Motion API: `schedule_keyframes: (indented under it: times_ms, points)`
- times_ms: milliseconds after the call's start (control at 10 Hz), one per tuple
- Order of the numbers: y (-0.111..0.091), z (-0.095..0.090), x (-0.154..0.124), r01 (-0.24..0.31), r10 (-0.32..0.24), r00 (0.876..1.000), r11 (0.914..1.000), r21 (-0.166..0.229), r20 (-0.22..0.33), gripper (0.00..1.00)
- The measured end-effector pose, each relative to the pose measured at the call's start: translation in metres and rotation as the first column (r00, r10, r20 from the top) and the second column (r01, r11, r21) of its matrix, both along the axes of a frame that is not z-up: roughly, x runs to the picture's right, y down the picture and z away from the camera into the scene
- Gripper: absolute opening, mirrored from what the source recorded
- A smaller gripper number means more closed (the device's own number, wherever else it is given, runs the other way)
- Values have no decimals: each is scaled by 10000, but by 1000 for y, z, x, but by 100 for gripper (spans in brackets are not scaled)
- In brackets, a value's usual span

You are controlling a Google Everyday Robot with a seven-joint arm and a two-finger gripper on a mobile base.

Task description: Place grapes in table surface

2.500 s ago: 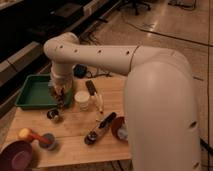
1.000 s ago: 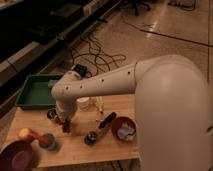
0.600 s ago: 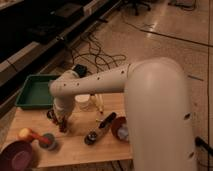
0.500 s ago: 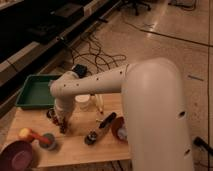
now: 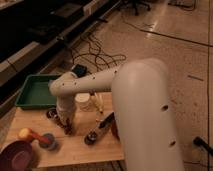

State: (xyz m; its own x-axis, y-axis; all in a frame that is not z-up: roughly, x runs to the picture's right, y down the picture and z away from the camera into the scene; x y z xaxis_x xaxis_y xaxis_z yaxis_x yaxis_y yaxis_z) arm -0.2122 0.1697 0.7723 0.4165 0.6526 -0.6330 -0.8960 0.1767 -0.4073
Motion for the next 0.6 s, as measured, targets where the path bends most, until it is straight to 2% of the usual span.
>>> schedule_keyframes:
  times_ms: [600]
  points:
    - [0, 0, 2, 62, -62, 10000, 10000, -34, -21, 19]
